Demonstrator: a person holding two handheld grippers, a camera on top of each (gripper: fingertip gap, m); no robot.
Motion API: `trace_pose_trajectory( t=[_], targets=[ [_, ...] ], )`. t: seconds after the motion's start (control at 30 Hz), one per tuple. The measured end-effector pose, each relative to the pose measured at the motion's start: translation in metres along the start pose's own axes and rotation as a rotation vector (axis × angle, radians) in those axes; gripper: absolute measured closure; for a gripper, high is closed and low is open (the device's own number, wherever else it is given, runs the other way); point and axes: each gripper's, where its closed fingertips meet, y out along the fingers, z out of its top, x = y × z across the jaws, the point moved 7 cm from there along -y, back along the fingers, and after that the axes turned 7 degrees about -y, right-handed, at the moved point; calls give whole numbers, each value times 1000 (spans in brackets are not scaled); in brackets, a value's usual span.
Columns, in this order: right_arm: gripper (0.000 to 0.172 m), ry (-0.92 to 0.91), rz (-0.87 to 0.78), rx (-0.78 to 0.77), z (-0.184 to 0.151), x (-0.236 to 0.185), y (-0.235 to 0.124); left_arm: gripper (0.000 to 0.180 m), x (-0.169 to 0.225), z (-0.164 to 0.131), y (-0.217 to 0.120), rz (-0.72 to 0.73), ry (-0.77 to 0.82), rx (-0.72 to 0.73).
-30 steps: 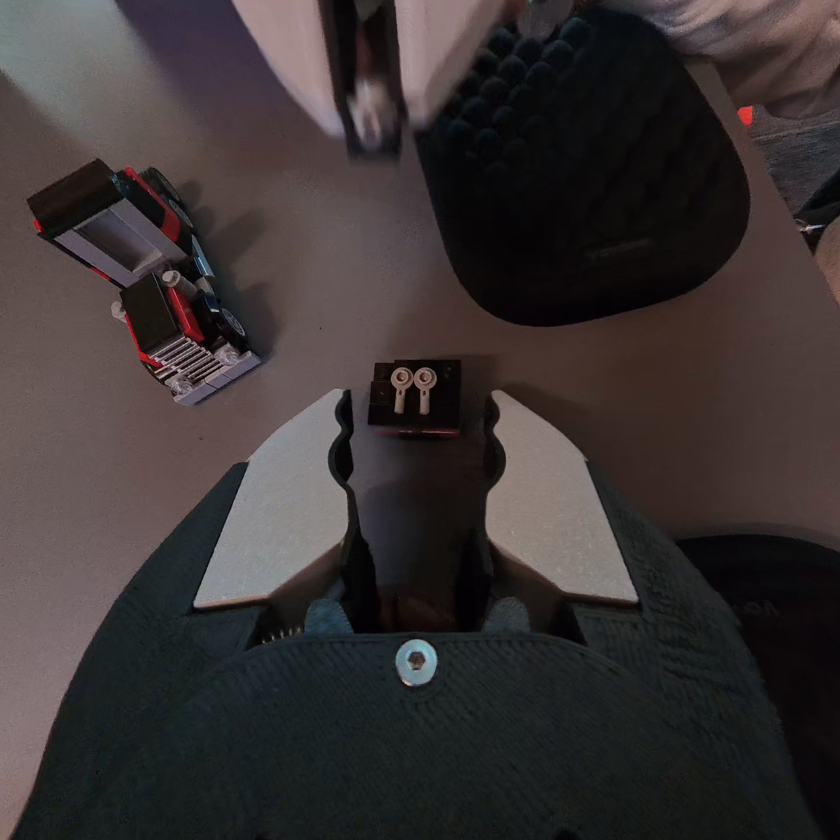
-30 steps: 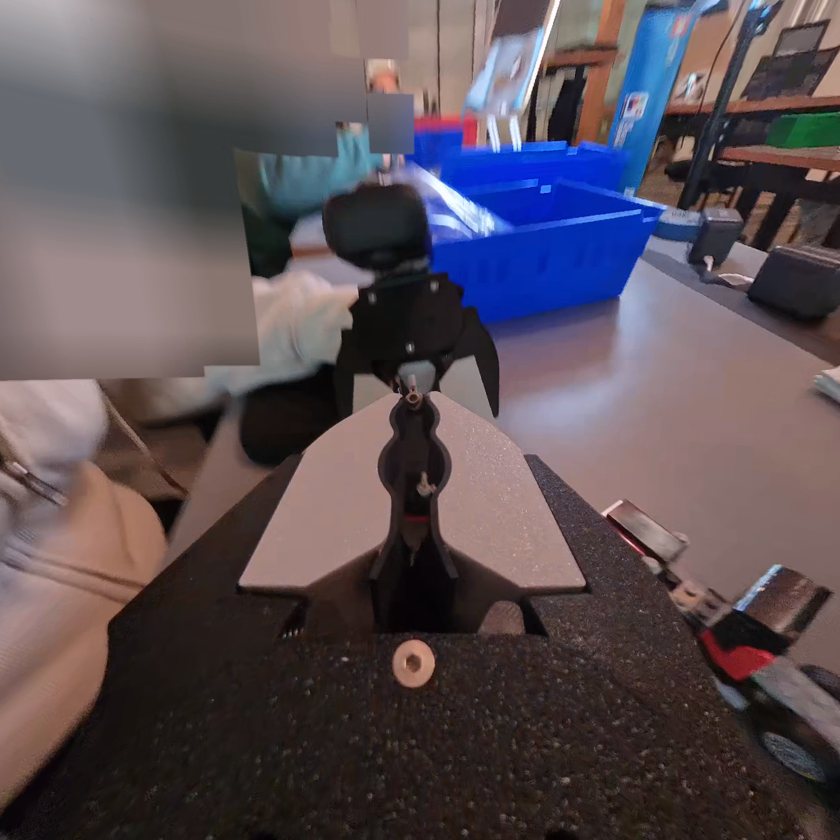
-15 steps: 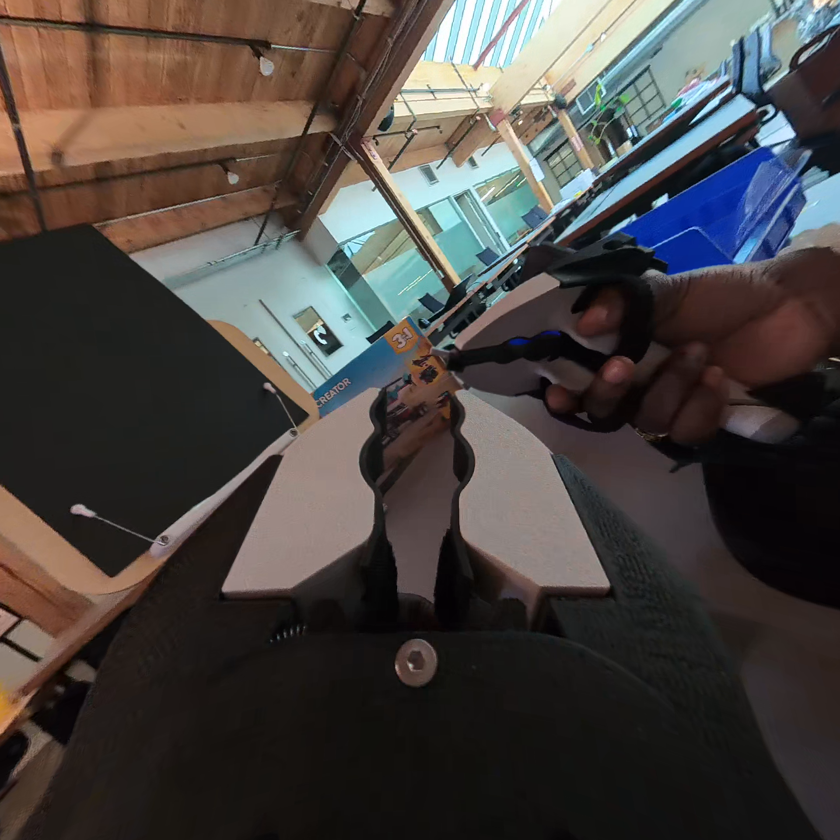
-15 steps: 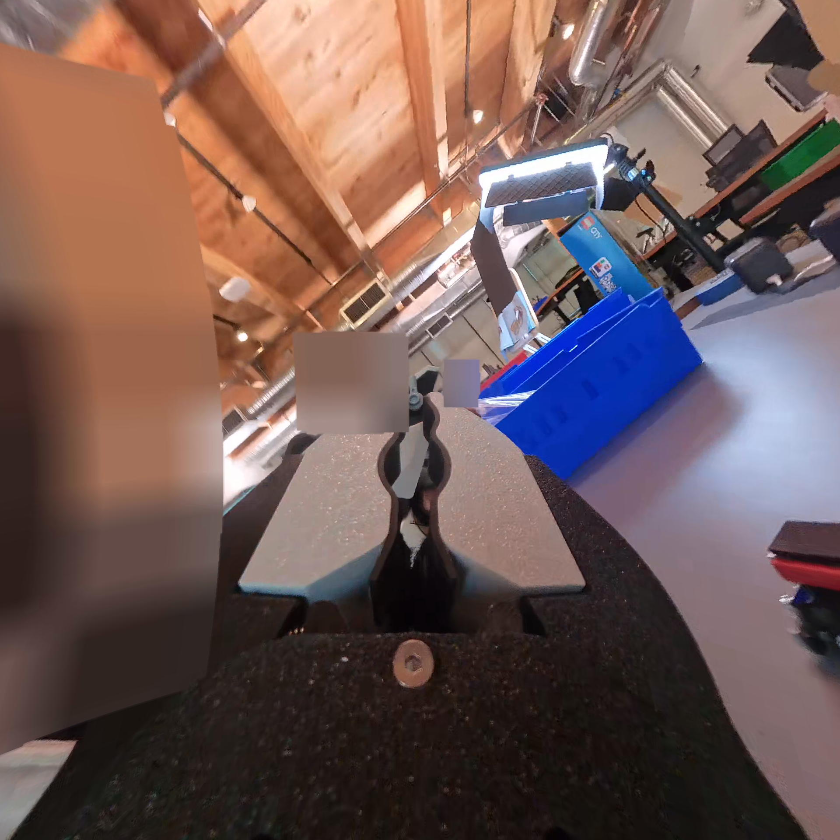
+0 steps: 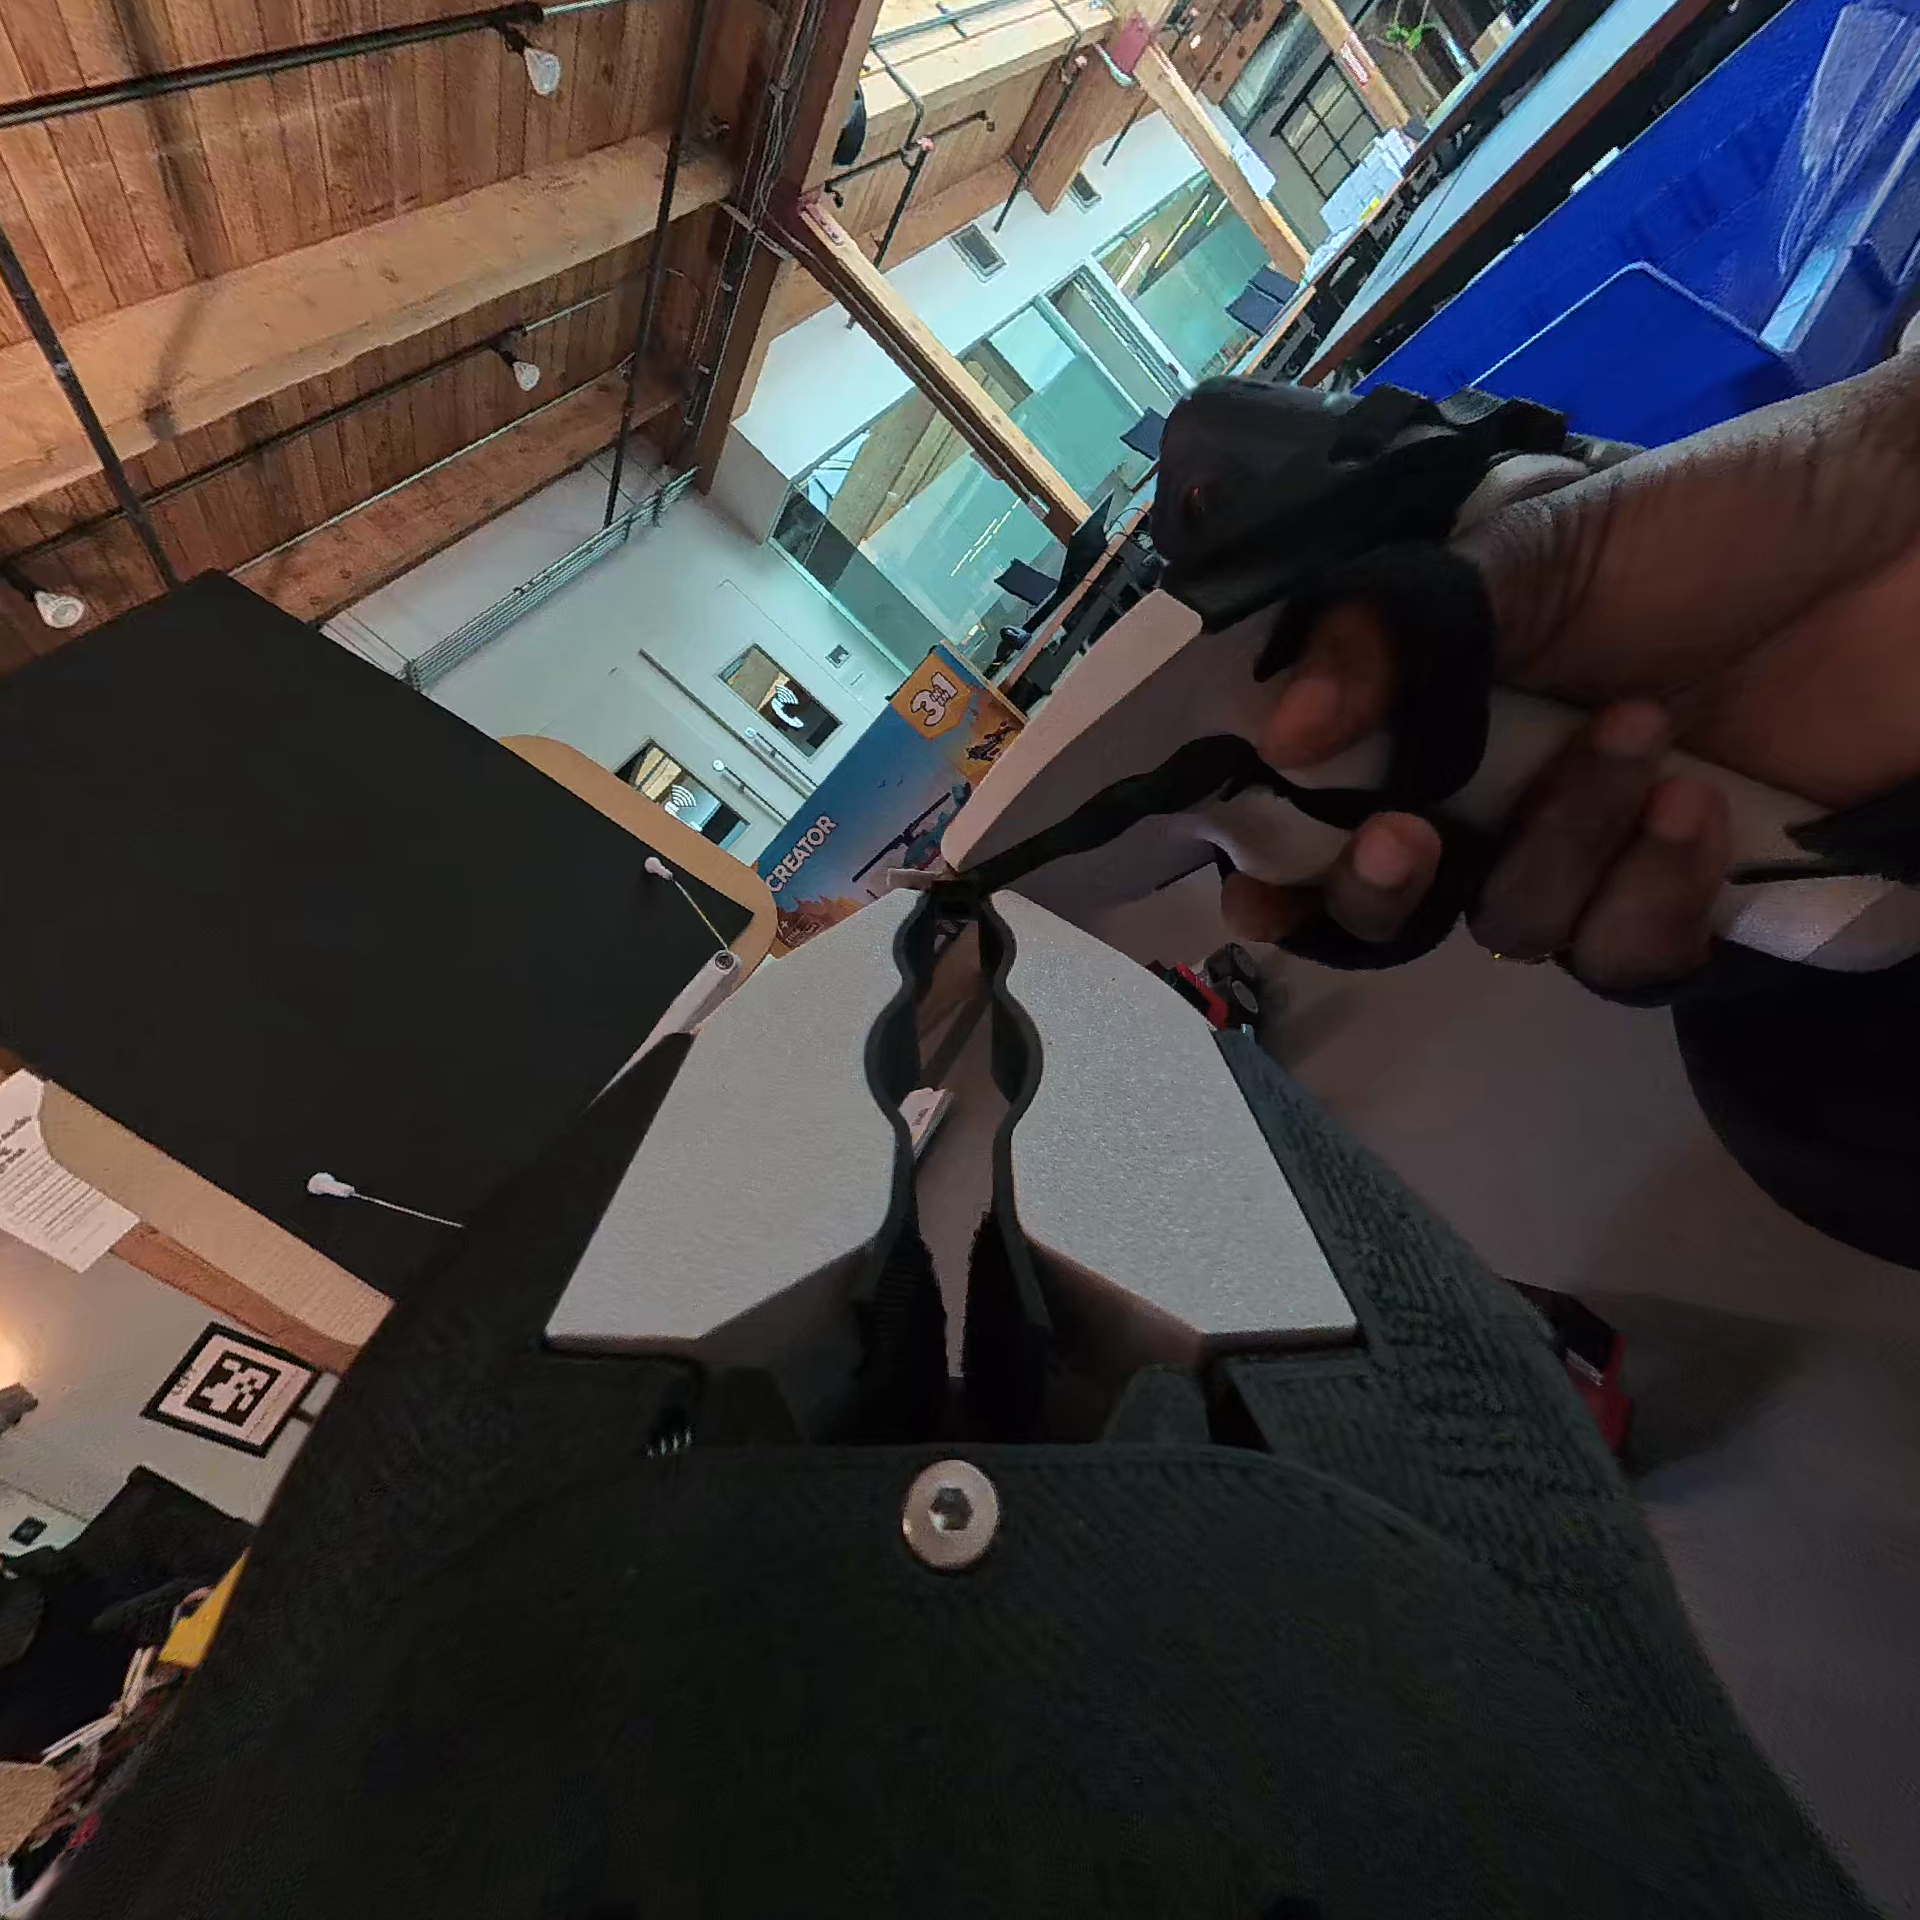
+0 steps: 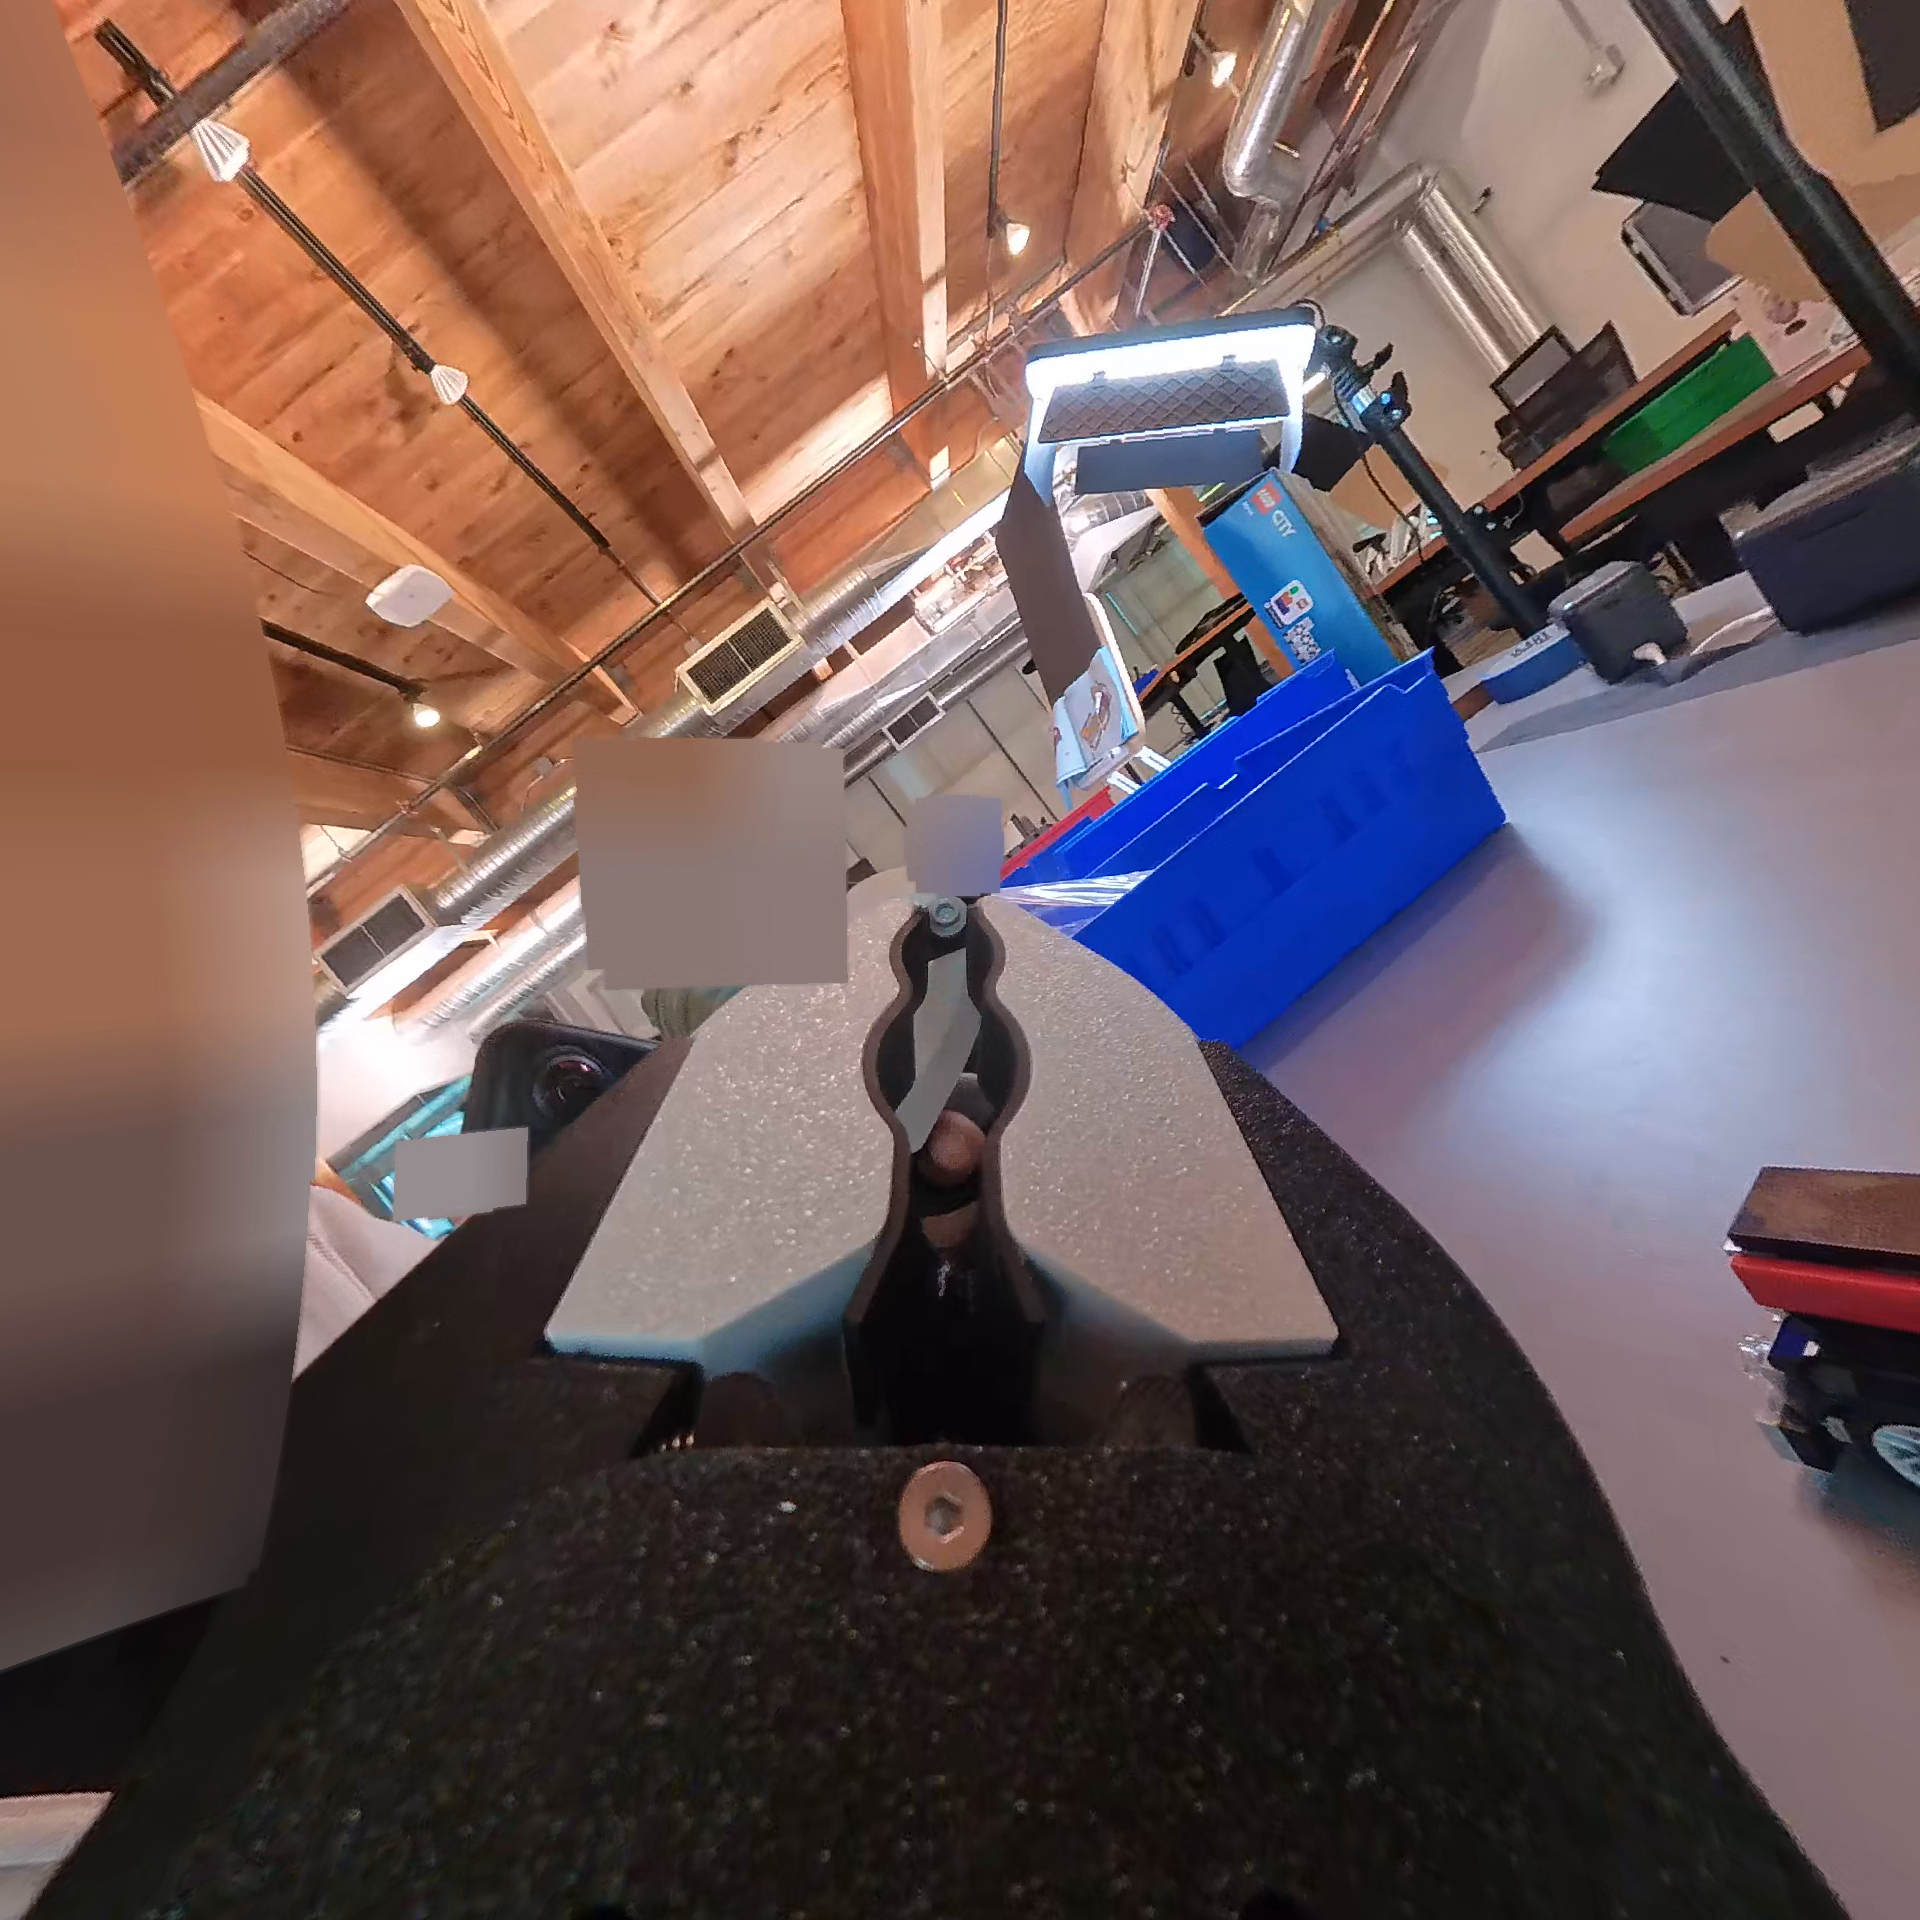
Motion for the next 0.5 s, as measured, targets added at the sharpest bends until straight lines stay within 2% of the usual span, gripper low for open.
trace_pose_trajectory(
  t=[0.13, 0.3, 0.4, 0.5],
  targets=[
    [165, -119, -16, -58, 3, -3, 0, 172, -2, 0, -2, -38, -41, 10],
    [162, -403, -51, -185, 10, -12, -2, 172, -1, 0, -4, -132, -86, 47],
    [157, -410, 1, -192, 13, -15, -5, 172, 2, 3, -6, -234, -163, 98],
    [155, -321, 135, -197, 12, -19, -6, 172, 2, 7, -9, -332, -275, 159]
  ],
)
